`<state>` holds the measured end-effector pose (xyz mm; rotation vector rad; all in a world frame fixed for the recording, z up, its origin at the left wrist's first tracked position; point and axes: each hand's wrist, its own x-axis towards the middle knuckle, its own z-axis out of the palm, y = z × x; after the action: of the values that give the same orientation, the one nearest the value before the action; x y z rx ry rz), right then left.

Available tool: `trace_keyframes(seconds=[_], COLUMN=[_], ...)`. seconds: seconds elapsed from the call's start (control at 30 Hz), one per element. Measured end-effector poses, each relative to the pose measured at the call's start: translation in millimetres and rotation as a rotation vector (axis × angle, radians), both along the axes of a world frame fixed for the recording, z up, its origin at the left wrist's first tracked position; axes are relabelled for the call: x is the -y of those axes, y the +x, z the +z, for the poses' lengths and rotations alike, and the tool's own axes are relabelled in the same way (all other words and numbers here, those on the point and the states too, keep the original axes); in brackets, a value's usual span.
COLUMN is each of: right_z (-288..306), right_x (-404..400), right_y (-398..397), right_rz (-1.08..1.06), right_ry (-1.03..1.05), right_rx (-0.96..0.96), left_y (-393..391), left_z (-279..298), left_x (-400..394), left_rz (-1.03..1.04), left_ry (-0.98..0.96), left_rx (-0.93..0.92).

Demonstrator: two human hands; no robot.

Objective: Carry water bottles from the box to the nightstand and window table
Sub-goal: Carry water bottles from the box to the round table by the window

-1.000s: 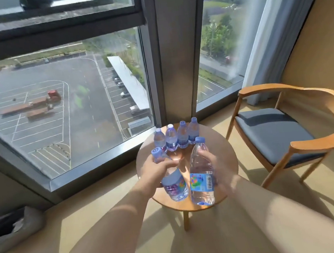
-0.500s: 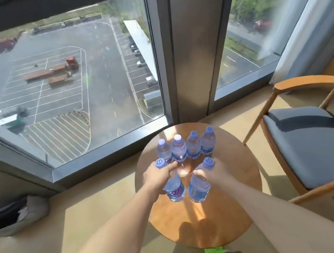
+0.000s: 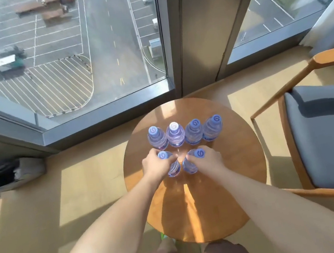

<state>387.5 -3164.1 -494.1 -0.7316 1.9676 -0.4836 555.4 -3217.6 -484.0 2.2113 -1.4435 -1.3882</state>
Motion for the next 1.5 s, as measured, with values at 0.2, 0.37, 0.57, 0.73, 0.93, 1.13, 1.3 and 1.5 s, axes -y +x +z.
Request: trace_keyframes(seconds=[0.2,0.37,0.57,0.73,0.93,1.13,1.3,1.5], right_z=[-13,-20,-20,-18,-11,11,46,94], right_x=[23,39,47,50,49,40,41,52], right_y=[16,28,39,41,36,34,31,29], right_rz=[-0.062,-0.143,-0.294,-0.314,-0.258,-0.316,-0.238,0.041], right_ry=[0.019,0.025,0.012,0.041,0.073,0.036,-0.027,-0.171], right_rx=[-0.031,-0.045,-0.072,-0.071,-0.008,0.011,-0.052,-0.114], left_y=[-7,-13,-22,-18,-7,8,16,31], left_z=[-8,-14,-19,-23,-21,-5,26,89], left_x=[20,29,30,31,32,39,40,39], left_rz=[-0.048,-0.011,0.003,0.020,-0.045,-0.148,-0.152,-0.026], left_ry=[-0.003,0.019,0.026,0.025,0.065,0.065,-0.032,-0.199], left_rx=[-0.001,0.006,0.031,-0.007,-0.073,-0.068,-0.057,-0.021])
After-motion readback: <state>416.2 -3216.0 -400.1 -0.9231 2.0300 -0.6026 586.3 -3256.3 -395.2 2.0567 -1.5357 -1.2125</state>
